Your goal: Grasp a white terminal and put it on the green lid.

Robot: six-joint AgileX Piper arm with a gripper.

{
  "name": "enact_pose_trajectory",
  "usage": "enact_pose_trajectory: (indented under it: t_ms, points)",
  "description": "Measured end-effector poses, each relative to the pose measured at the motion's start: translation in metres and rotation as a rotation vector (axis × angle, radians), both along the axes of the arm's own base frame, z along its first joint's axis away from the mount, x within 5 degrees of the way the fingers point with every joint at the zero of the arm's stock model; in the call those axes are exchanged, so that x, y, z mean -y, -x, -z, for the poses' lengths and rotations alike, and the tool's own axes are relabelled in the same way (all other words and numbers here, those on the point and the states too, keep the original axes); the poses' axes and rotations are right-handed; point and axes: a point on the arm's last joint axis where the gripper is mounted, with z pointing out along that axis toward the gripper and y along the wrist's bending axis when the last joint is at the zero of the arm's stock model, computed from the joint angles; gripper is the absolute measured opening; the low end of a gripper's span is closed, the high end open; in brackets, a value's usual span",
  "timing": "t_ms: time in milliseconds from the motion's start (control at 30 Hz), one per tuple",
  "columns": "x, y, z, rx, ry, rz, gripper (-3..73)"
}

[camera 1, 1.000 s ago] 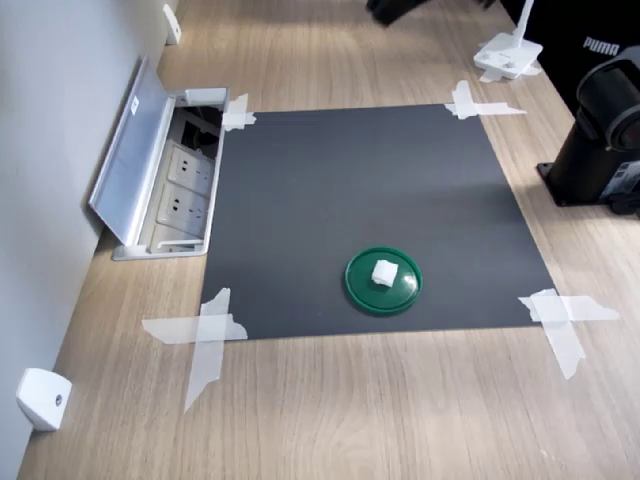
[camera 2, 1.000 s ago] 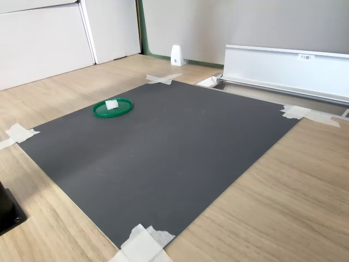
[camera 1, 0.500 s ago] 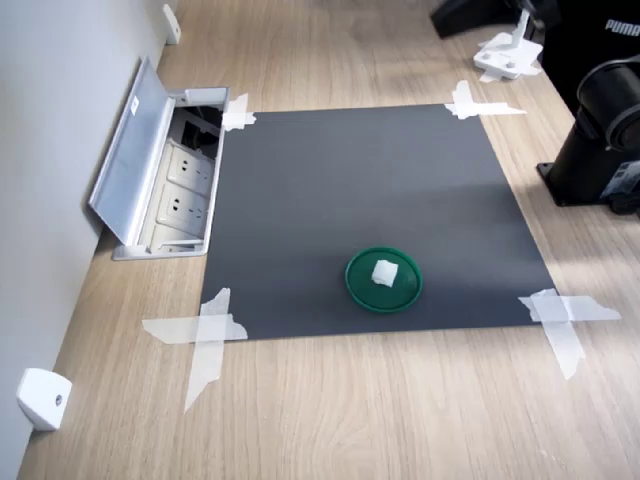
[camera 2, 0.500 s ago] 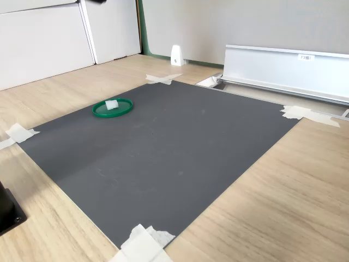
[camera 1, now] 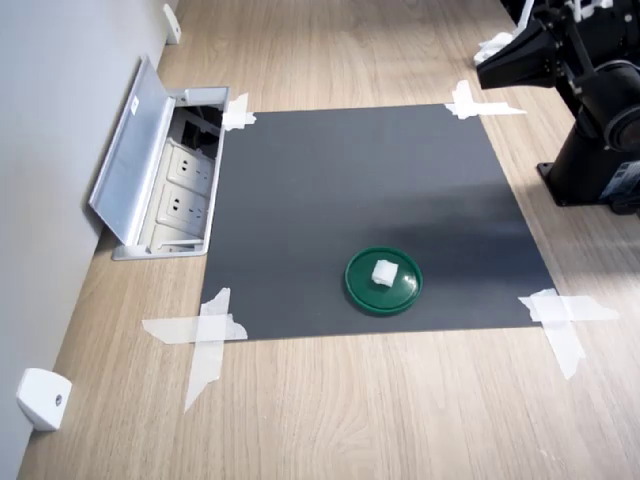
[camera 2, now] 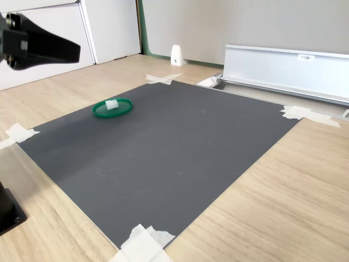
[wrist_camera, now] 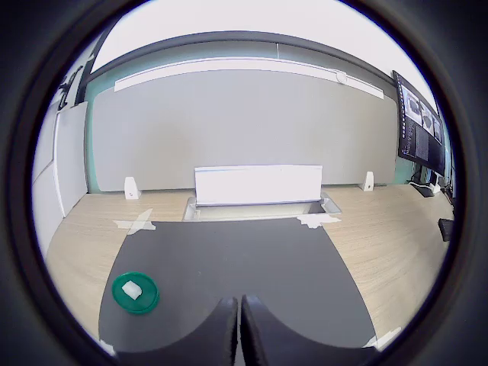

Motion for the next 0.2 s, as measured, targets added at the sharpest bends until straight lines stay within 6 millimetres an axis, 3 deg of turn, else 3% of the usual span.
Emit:
enact_pose_trajectory:
  t_ms: [200]
  points:
    - [0.000,-0.004,0.014,-0.029,-0.001,-0.001,-0.7]
